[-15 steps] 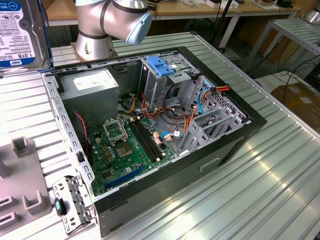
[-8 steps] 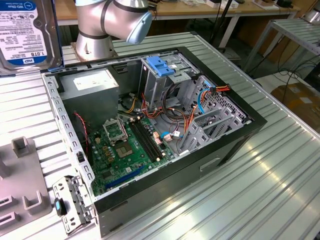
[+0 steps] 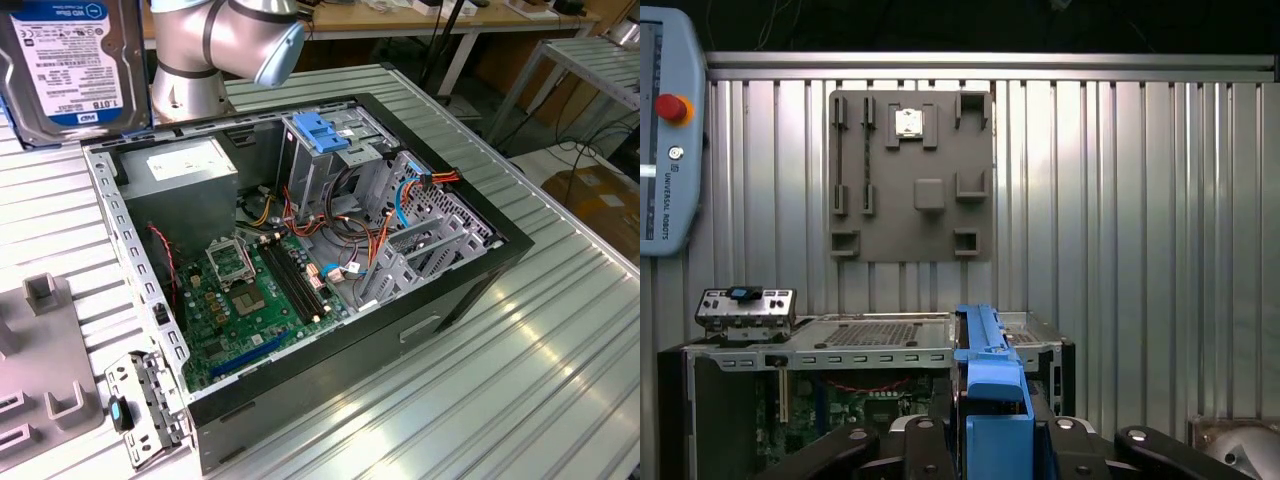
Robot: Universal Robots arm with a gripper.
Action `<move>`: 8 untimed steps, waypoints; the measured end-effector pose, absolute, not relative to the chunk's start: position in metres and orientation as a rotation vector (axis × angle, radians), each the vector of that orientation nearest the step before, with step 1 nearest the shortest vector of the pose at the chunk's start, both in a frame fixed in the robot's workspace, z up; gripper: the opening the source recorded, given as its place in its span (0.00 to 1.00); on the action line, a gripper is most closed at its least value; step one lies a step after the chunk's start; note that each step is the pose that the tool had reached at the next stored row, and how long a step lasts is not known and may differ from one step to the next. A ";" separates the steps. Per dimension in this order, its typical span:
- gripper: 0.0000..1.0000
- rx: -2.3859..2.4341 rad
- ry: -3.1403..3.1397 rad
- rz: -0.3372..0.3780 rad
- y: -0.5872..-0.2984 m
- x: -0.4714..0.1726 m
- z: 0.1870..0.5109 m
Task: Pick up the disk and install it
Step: 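Pick up the disk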
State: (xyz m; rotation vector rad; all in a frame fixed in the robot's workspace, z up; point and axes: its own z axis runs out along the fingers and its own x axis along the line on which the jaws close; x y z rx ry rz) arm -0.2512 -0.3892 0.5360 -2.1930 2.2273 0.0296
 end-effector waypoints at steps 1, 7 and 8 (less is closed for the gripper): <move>0.37 -2.193 2.227 0.030 -0.389 -0.249 0.536; 0.37 -2.193 2.227 0.030 -0.390 -0.230 0.536; 0.37 -2.193 2.227 0.030 -0.390 -0.226 0.536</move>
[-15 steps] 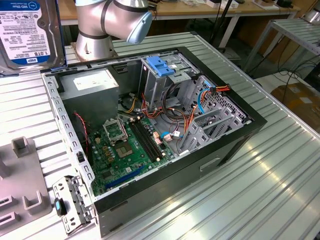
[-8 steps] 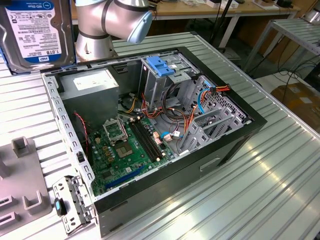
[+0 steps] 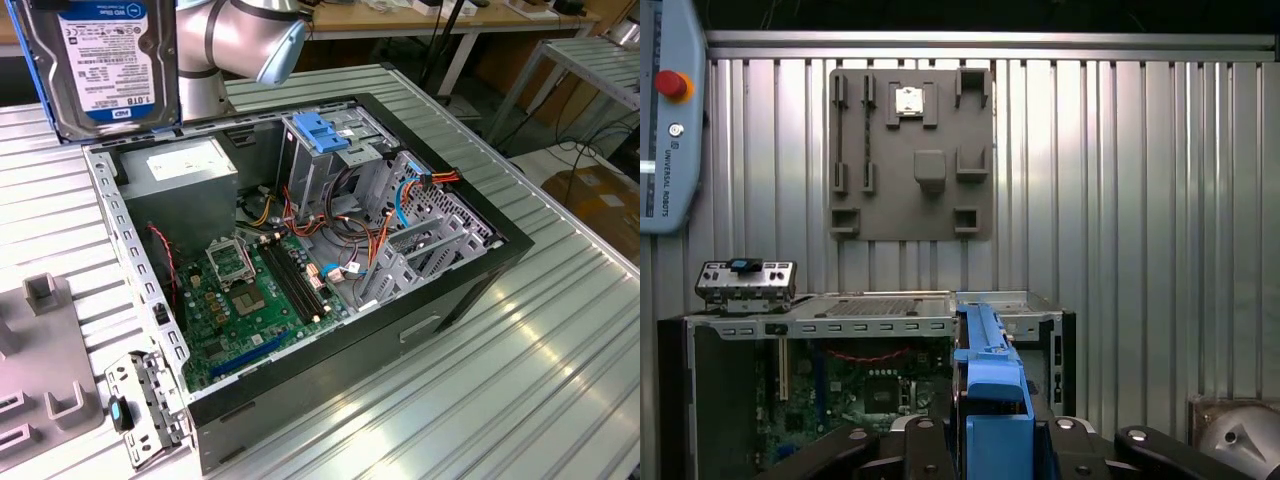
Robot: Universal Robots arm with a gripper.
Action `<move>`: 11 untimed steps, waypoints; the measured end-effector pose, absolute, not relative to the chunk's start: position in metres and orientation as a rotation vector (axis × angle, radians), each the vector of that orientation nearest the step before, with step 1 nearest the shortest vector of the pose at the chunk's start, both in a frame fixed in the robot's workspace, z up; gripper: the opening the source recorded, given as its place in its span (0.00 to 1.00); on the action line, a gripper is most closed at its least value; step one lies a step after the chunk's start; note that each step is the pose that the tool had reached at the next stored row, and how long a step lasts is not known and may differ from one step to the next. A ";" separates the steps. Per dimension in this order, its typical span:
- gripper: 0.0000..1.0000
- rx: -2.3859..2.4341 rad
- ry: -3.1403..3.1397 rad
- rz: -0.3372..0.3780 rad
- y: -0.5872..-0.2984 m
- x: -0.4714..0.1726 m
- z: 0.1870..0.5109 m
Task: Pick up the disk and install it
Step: 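Pick up the disk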
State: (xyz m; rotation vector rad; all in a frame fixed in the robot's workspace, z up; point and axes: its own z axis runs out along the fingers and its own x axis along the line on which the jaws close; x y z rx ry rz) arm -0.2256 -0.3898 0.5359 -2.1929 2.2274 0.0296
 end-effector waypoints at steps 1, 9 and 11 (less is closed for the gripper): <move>0.37 -2.193 2.227 0.030 -0.390 -0.222 0.536; 0.37 -2.193 2.227 0.030 -0.391 -0.196 0.536; 0.37 -2.193 2.227 0.030 -0.393 -0.192 0.536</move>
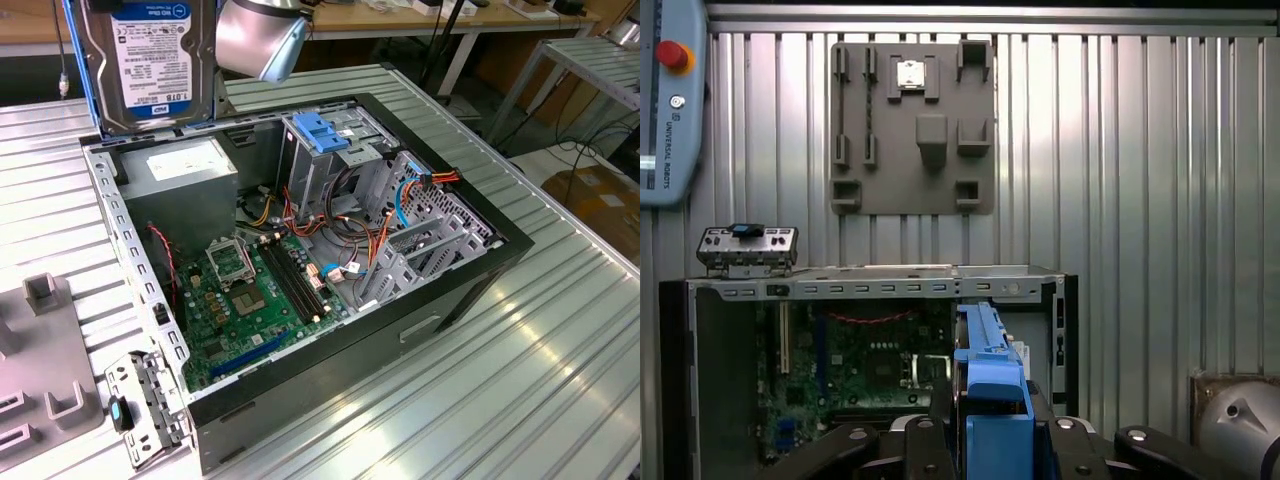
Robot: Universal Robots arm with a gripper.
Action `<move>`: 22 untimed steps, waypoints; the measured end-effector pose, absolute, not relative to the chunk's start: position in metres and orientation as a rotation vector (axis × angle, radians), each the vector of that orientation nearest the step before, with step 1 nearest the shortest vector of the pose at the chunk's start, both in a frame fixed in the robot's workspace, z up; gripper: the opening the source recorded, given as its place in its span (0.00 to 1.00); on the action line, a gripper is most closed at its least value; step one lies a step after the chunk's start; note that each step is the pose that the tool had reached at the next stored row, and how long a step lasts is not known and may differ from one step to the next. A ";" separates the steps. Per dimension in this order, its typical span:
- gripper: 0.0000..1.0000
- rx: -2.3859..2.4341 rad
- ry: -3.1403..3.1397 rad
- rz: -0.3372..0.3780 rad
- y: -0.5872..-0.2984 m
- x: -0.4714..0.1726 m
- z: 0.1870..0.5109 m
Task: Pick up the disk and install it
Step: 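Pick up the disk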
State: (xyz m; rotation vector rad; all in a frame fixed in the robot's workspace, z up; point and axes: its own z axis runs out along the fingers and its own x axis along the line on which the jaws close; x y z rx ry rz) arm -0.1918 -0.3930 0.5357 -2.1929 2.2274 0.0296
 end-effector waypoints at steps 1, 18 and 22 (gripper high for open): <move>0.37 -2.193 2.227 0.030 -0.394 -0.190 0.536; 0.37 -2.193 2.228 0.029 -0.403 -0.182 0.536; 0.37 -2.193 2.228 0.029 -0.405 -0.182 0.536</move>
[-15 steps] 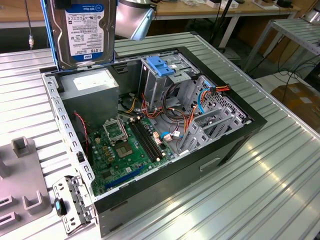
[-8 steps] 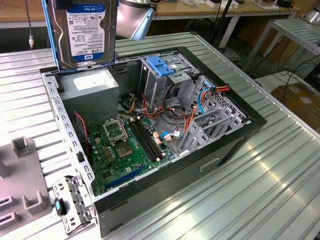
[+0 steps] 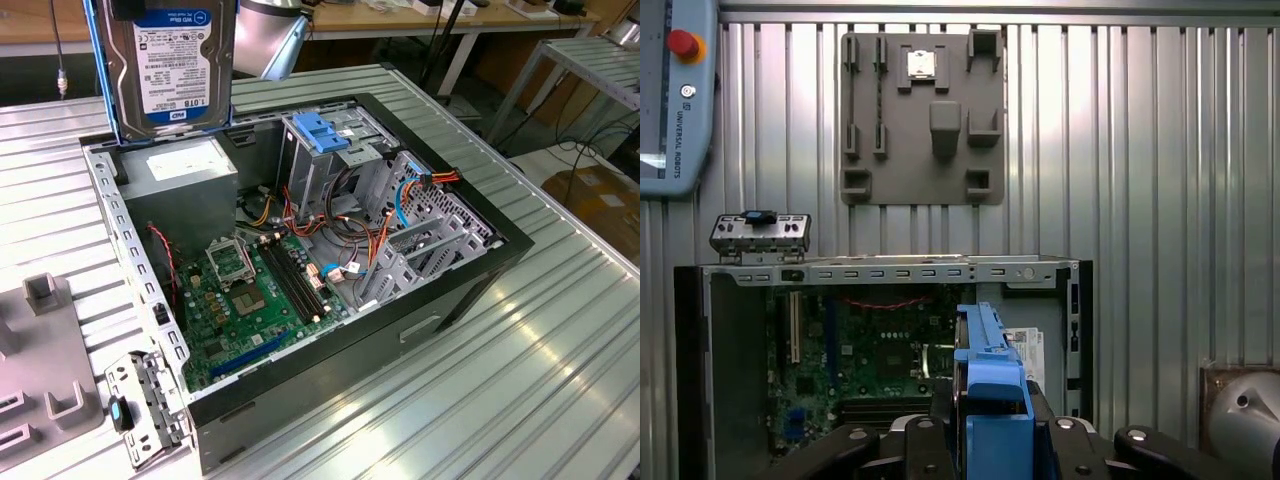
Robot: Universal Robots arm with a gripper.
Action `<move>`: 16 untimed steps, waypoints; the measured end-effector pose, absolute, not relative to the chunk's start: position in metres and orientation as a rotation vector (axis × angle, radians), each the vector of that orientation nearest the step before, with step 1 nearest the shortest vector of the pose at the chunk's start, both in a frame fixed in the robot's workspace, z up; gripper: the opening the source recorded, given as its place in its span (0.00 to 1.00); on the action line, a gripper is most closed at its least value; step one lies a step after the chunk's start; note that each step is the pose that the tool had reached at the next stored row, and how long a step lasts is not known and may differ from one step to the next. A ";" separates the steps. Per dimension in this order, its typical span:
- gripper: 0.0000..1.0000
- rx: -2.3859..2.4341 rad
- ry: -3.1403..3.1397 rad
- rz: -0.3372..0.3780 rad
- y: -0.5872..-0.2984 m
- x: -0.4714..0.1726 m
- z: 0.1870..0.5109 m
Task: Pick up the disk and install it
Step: 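Pick up the disk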
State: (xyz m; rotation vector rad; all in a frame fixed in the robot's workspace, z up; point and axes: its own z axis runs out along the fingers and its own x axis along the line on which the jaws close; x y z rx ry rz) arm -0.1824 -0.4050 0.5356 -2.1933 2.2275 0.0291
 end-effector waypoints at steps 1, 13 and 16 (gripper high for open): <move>0.37 -2.193 2.228 0.029 -0.412 -0.182 0.536; 0.37 -2.193 2.228 0.029 -0.416 -0.165 0.535; 0.37 -2.193 2.228 0.029 -0.420 -0.161 0.535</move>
